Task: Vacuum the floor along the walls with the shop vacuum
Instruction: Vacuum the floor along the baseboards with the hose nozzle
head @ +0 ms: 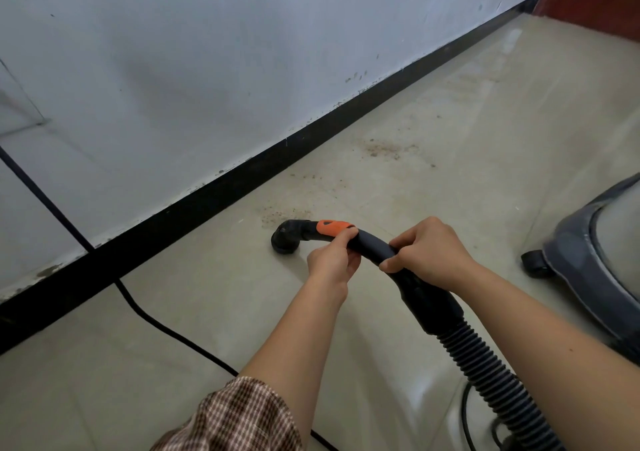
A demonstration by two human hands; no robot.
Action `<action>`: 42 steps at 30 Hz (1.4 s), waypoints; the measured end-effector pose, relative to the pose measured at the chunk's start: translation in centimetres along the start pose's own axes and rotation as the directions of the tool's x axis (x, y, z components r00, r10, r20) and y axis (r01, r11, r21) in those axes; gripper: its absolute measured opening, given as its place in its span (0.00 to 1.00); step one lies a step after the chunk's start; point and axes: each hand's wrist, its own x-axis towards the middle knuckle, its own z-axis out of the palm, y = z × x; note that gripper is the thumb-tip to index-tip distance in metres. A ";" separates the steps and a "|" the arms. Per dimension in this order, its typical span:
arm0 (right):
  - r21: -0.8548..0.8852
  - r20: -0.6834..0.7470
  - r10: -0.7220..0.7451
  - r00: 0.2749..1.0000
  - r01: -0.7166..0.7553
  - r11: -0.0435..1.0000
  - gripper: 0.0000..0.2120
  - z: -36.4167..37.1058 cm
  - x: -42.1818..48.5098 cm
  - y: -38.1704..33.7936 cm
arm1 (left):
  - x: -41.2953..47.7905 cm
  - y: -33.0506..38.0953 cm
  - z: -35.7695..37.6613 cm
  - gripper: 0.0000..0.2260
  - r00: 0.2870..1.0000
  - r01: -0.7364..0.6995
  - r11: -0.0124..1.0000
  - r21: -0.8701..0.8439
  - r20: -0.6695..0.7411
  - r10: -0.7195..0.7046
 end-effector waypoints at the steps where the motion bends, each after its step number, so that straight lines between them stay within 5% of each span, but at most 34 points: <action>1: -0.007 0.000 0.003 1.000 -0.003 1.000 0.03 -0.2 -0.1 0.1 | -0.1 -0.2 0.2 0.15 1.000 0.005 1.000 0.002 0.000 -0.005; 42: 0.006 0.038 -0.027 0.999 0.027 1.000 0.04 0.7 -0.3 -1.0 | -0.4 0.4 -1.3 0.15 0.999 -0.001 0.999 -0.046 -0.039 -0.001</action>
